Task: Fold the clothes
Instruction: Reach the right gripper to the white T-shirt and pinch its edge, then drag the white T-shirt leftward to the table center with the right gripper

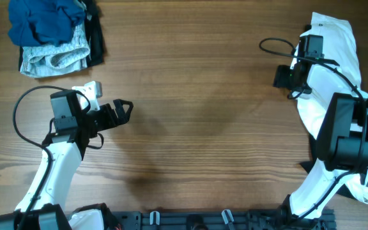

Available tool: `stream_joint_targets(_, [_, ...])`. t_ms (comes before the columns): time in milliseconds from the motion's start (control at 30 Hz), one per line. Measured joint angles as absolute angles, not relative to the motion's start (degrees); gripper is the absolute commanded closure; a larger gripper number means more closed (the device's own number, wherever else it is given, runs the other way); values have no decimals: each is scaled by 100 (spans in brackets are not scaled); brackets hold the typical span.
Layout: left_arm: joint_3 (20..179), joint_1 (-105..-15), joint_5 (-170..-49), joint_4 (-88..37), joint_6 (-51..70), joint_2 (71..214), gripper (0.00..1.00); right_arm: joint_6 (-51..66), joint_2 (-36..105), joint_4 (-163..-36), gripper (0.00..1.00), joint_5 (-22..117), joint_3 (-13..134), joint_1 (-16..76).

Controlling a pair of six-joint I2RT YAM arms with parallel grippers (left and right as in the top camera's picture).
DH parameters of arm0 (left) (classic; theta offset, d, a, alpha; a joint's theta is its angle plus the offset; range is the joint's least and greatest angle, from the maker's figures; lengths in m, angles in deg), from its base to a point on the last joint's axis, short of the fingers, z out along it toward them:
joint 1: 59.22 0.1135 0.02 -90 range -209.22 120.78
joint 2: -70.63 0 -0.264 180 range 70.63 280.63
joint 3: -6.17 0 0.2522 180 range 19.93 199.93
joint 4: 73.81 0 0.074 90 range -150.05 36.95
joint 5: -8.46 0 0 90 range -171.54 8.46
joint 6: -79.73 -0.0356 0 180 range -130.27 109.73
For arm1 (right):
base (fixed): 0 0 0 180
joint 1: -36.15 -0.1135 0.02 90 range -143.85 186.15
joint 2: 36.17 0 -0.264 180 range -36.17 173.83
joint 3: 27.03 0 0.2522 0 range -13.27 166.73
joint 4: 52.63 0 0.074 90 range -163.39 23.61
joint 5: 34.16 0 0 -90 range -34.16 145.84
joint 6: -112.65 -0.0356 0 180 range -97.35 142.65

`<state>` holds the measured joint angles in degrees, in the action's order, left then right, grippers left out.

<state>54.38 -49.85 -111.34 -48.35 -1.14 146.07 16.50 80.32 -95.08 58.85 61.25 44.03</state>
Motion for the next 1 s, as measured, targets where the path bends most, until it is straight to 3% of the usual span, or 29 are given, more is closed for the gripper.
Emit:
stream_joint_targets(33, [5438,-4985,-11119,-4839,-106,14607,0,1610,8062,-9486,53,5891,6156,4403])
stream_joint_targets(100, [5438,-4985,-11097,-4852,-90,14607,0,1505,8097,-9440,86,5928,6191,4405])
stream_joint_targets(133, [5438,-4985,-11095,-4852,-90,14607,0,1464,8117,-9435,96,5939,6208,4416])
stream_joint_targets(300, [5438,-4985,-11082,-4924,-47,14607,0,1315,8137,-9414,96,5707,6246,4453])
stream_joint_targets(367, [5441,-4985,-11147,-5333,261,14609,0,1278,8137,-9512,96,4905,6283,4486])
stream_joint_targets(533, [5443,-4985,-11209,-5945,797,14611,0,1355,7422,-10830,96,4123,6991,4169])
stream_joint_targets(700, [5438,-4513,-11274,-6537,924,14598,0,1414,6062,-11053,96,3933,7671,2724])
stream_joint_targets(867, [5438,-3442,-11276,-6550,943,14255,0,1368,6113,-10891,96,3756,7677,458])
stream_joint_targets(1000, [5438,-2924,-11290,-6524,943,14185,0,1366,6113,-10839,96,3740,7677,-640])
